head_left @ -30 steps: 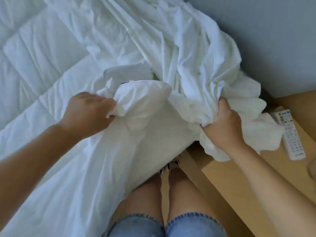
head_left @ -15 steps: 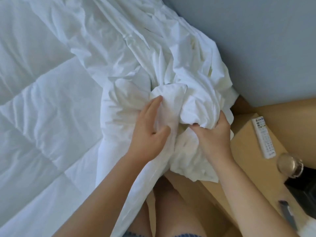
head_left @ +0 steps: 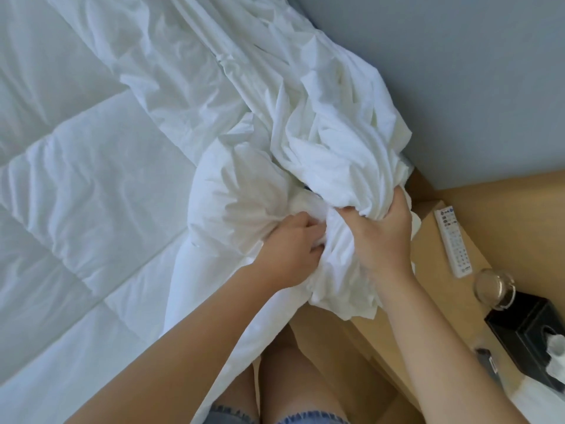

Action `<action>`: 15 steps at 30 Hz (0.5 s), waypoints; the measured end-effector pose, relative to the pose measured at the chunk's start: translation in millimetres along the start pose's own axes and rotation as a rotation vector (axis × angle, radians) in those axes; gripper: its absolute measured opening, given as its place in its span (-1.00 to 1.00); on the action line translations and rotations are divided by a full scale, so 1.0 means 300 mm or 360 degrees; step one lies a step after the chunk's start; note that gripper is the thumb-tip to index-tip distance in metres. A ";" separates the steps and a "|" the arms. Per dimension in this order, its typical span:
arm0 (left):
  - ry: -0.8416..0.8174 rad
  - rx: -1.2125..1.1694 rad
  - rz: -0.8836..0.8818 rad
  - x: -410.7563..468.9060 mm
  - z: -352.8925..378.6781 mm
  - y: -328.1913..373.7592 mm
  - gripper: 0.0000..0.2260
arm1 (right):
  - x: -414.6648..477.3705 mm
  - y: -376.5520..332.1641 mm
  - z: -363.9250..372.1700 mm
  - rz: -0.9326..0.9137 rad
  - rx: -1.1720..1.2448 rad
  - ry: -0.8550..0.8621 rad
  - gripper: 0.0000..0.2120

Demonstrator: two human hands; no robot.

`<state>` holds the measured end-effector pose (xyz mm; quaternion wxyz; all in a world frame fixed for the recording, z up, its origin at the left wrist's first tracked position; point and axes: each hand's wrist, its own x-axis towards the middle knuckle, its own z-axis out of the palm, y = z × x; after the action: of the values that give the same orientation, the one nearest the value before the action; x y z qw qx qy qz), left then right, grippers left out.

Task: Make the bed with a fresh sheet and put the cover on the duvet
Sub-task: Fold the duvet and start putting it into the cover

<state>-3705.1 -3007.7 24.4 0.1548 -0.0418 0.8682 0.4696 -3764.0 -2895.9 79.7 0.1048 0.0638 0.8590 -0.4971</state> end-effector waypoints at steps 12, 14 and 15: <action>-0.0115 -0.2102 -0.0464 -0.074 0.025 0.002 -0.62 | -0.059 0.059 0.039 -0.0016 -0.0984 -0.0808 -0.34; 0.0054 -0.1975 -0.0628 -0.052 0.048 0.003 -0.43 | -0.106 0.084 0.072 -0.0203 -0.1134 -0.0958 -0.41; 0.0122 -0.1959 -0.0716 -0.037 0.050 -0.002 -0.43 | -0.121 0.098 0.074 -0.0234 -0.1138 -0.1069 -0.38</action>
<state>-3691.1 -2996.5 19.6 0.1659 -0.3199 0.4158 0.8350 -3719.8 -2900.8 53.1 0.3558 -0.2007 0.8967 -0.1705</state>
